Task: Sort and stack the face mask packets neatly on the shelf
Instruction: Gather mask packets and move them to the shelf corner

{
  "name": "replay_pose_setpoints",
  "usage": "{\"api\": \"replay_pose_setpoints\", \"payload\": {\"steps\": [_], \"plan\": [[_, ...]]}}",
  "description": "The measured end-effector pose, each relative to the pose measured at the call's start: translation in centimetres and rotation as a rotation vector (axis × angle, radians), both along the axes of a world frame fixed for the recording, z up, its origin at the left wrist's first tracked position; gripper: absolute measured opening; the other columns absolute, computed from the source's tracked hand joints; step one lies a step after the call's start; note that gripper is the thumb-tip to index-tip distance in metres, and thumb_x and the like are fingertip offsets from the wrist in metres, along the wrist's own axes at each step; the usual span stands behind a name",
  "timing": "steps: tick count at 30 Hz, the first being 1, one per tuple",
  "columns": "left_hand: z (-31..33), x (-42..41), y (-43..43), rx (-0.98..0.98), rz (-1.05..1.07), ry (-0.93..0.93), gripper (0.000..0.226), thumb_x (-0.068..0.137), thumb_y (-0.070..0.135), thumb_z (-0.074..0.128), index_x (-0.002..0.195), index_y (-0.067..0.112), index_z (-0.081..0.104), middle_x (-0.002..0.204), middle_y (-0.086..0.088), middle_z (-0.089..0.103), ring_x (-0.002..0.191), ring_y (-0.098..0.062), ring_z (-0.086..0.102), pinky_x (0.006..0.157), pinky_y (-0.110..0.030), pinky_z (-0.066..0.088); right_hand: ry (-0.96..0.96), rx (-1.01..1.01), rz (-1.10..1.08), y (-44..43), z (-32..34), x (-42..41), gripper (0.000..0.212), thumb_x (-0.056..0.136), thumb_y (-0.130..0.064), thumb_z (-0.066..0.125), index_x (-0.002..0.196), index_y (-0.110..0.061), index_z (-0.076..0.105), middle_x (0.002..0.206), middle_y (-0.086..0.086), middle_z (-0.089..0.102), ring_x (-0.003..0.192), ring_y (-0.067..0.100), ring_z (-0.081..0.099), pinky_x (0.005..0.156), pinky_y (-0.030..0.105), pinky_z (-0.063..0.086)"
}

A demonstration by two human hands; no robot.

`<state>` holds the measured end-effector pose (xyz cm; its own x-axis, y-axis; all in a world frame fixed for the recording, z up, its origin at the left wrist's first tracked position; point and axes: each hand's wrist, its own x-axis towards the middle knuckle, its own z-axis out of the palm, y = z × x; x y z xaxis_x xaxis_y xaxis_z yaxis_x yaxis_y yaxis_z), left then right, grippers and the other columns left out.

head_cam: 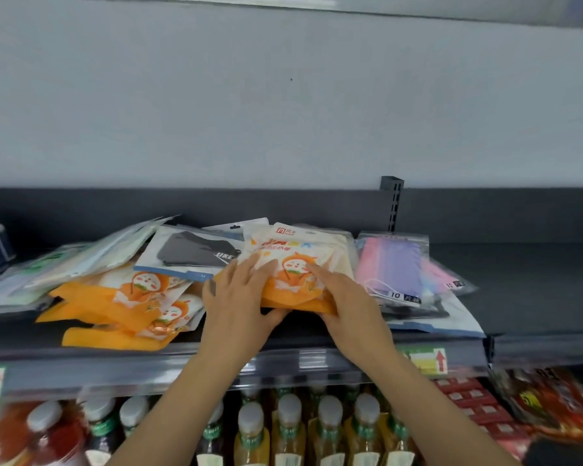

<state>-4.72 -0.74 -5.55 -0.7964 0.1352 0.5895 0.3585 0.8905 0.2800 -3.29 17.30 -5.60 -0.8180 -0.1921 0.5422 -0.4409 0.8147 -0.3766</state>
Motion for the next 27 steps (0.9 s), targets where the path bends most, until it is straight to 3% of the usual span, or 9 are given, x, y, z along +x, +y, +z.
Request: {"api": "replay_pose_setpoints", "payload": {"steps": [4,10,13,15,17,19,21,24,27], "plan": [[0.1,0.3,-0.4,0.125,-0.024,-0.094,0.066,0.081,0.045,0.066,0.14,0.029,0.04,0.15,-0.001,0.034,0.132,-0.027,0.034,0.108,-0.039,0.031,0.064,0.001,0.004,0.2,0.5,0.4,0.069,0.09,-0.004,0.053,0.145,-0.037,0.026,0.122,0.003,0.053,0.11,0.02,0.051,0.094,0.032,0.045],[0.6,1.8,0.1,-0.018,-0.01,0.085,0.046,0.083,0.038,0.066,0.128,0.031,0.057,0.118,0.004,0.065,0.098,-0.024,0.053,0.077,-0.04,0.036,0.094,-0.152,0.008,1.1,1.9,1.8,0.075,0.083,0.003,0.061,0.134,-0.044,0.033,0.135,0.002,0.04,0.11,0.013,0.051,0.088,0.02,0.043],[0.7,1.8,1.1,-0.031,-0.058,0.092,0.042,0.086,0.036,0.062,0.128,0.032,0.056,0.115,0.005,0.063,0.104,-0.022,0.052,0.087,-0.043,0.038,0.055,-0.274,-0.044,1.7,2.9,1.8,0.074,0.076,-0.011,0.076,0.135,-0.032,0.038,0.149,-0.003,0.011,0.126,0.006,0.034,0.103,0.023,0.038],[0.8,1.6,1.6,-0.01,-0.117,0.06,0.043,0.086,0.028,0.065,0.128,0.03,0.057,0.11,0.002,0.06,0.102,-0.023,0.054,0.091,-0.047,0.042,0.182,-0.209,-0.109,2.2,3.4,2.1,0.083,0.071,-0.017,0.081,0.14,-0.027,0.034,0.152,-0.004,0.005,0.138,0.016,0.023,0.108,0.03,0.033],[0.9,1.4,1.9,-0.012,-0.183,0.062,0.045,0.083,0.018,0.069,0.126,0.023,0.06,0.104,-0.003,0.058,0.094,-0.026,0.058,0.083,-0.047,0.048,0.352,0.048,-0.149,2.3,3.4,2.5,0.087,0.068,-0.011,0.08,0.139,-0.027,0.032,0.152,0.001,0.015,0.141,0.029,0.022,0.109,0.051,0.031],[0.9,1.5,2.4,-0.038,-0.233,0.073,0.045,0.082,0.012,0.068,0.126,0.021,0.06,0.104,-0.004,0.056,0.091,-0.025,0.057,0.076,-0.041,0.051,0.42,0.38,-0.189,1.8,2.9,2.9,0.084,0.059,-0.004,0.079,0.133,-0.022,0.042,0.146,0.008,0.036,0.138,0.034,0.03,0.108,0.061,0.021],[1.0,1.9,2.8,-0.037,-0.257,0.087,0.04,0.085,0.014,0.063,0.124,0.024,0.059,0.107,-0.002,0.054,0.094,-0.022,0.054,0.074,-0.037,0.05,0.408,0.542,-0.189,0.9,2.2,2.8,0.075,0.05,-0.007,0.083,0.119,-0.018,0.058,0.132,0.009,0.056,0.128,0.033,0.047,0.106,0.06,0.025],[0.9,1.9,2.8,-0.036,-0.262,0.11,0.04,0.077,0.016,0.073,0.116,0.02,0.064,0.111,-0.005,0.058,0.099,-0.025,0.058,0.076,-0.038,0.053,0.317,0.523,-0.209,0.3,1.3,2.0,0.064,0.051,-0.016,0.089,0.111,-0.014,0.066,0.116,0.01,0.067,0.106,0.029,0.064,0.089,0.046,0.05],[0.5,1.6,2.3,0.027,-0.214,0.088,0.06,0.074,0.032,0.076,0.129,0.021,0.055,0.136,-0.008,0.048,0.126,-0.03,0.046,0.101,-0.047,0.044,0.264,0.483,-0.249,0.1,0.9,1.5,0.064,0.05,-0.021,0.09,0.11,-0.014,0.068,0.115,0.011,0.068,0.101,0.028,0.067,0.077,0.038,0.056]]}}
